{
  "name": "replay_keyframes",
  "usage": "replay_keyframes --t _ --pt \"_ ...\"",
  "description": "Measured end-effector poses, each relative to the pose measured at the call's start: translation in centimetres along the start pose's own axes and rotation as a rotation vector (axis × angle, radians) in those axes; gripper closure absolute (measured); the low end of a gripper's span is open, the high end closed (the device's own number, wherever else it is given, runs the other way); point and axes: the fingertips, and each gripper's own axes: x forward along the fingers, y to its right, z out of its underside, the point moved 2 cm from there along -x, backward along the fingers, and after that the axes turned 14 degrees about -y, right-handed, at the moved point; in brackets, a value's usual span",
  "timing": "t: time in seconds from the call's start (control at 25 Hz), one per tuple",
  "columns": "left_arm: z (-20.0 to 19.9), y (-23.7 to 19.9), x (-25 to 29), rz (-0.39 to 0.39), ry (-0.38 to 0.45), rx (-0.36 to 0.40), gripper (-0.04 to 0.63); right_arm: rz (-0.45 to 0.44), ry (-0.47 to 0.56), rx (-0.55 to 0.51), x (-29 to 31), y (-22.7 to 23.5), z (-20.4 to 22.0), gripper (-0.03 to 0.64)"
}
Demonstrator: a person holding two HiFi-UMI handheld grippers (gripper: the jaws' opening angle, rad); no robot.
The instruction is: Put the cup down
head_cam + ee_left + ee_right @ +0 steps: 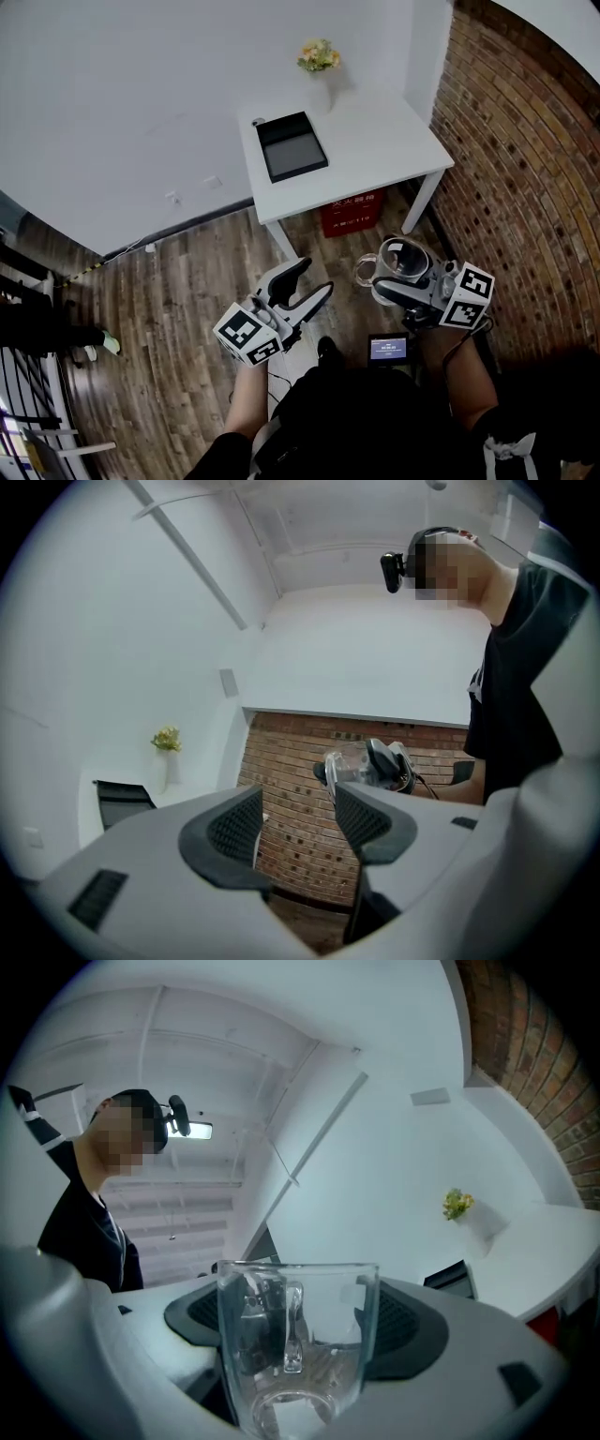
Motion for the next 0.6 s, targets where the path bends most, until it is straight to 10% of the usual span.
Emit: replay_keyframes --t 0.6 --pt "-2.4 -16.4 0.2 -0.02 0.026 -0.058 0.354 0.015 -0.025 0.035 11.1 10.5 -3.8 0.207"
